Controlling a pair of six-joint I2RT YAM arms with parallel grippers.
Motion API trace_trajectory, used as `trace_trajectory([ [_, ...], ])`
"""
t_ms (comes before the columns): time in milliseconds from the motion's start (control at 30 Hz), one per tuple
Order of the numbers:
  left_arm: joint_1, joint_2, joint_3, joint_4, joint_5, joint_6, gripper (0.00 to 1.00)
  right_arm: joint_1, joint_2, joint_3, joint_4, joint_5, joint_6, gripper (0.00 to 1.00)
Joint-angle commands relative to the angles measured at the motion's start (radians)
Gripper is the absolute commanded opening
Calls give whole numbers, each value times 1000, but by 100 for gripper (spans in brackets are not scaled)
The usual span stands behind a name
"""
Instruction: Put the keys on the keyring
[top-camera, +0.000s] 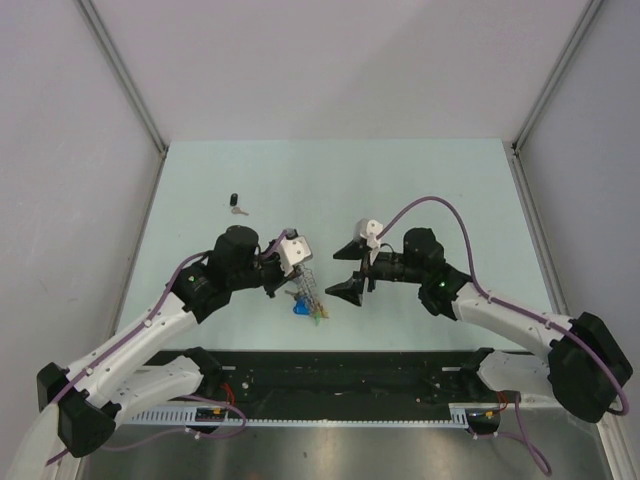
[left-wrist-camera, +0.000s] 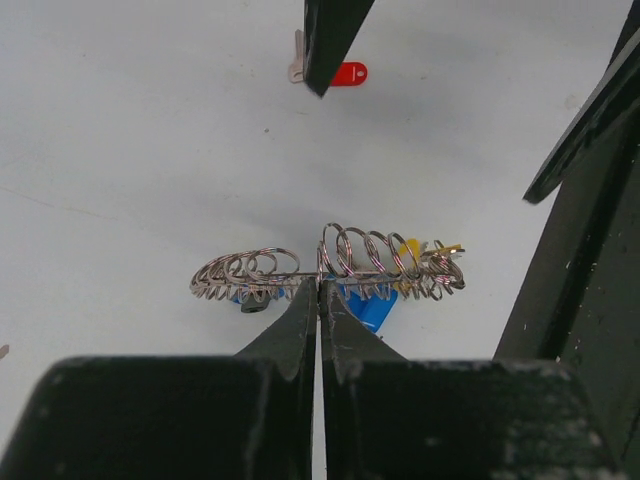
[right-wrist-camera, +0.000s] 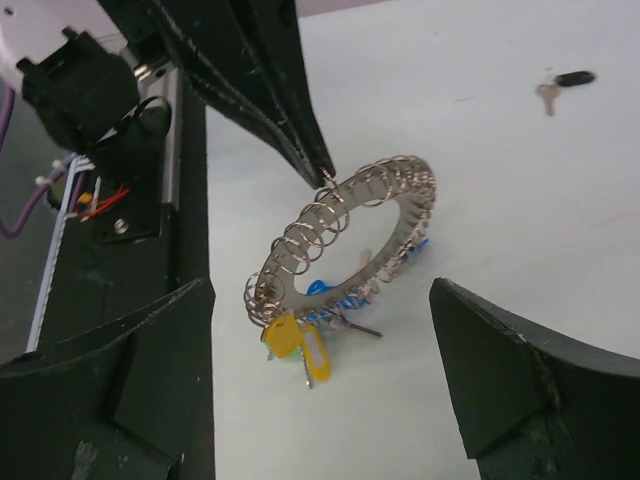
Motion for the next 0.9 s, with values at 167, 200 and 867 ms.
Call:
trace_trajectory([
  [167, -3, -35, 0, 60, 118, 37, 0, 34, 135, 119, 70, -152, -67, 95],
  [200, -3, -35, -1, 59, 124, 37, 0, 32, 144, 125, 73, -158, -67, 95],
  [867, -3, -35, 2, 83, 24, -23, 0, 70, 192, 182, -51, -272, -101, 65],
])
